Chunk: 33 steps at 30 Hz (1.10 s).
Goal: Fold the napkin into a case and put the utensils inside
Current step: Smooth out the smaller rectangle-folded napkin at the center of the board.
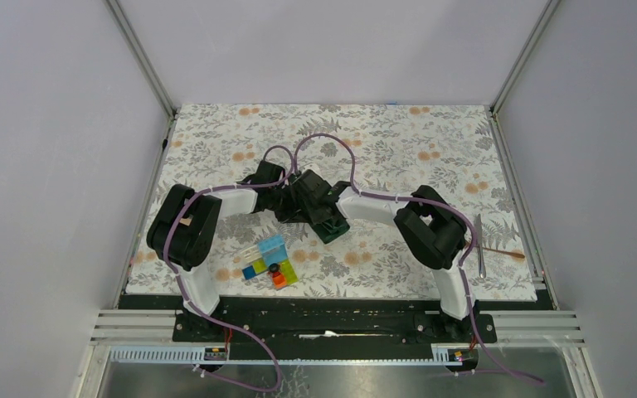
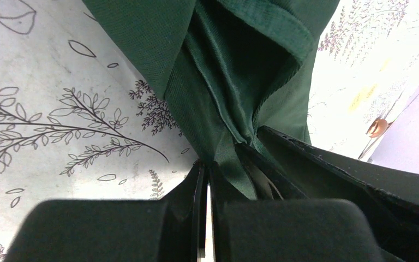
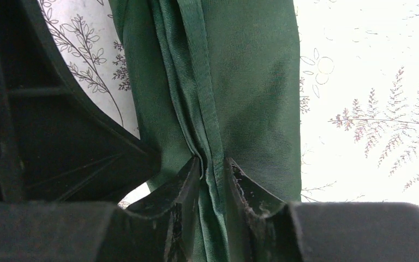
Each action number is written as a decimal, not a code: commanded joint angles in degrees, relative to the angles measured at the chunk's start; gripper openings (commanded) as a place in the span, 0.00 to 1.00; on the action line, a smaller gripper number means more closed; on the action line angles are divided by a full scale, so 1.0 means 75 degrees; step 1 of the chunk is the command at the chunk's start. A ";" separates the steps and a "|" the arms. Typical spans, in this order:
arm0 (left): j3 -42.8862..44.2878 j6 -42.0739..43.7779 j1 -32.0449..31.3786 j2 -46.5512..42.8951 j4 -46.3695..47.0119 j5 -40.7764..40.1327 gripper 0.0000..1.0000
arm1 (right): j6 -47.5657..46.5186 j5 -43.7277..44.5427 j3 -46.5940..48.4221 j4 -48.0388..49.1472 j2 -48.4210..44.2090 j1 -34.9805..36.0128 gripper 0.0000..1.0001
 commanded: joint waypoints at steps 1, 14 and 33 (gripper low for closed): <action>-0.0238 0.0269 -0.0035 -0.0003 -0.0263 -0.0484 0.05 | -0.0210 0.0540 0.0099 -0.0410 0.0424 0.0227 0.27; -0.0334 0.0116 -0.0036 0.0105 -0.0010 -0.0387 0.04 | -0.0261 0.1048 0.0415 -0.0465 0.0780 0.0435 0.14; -0.0812 -0.0517 -0.0035 0.0034 0.0715 -0.0494 0.00 | -0.0398 -0.0311 0.1049 -0.1035 -0.0173 0.0364 0.00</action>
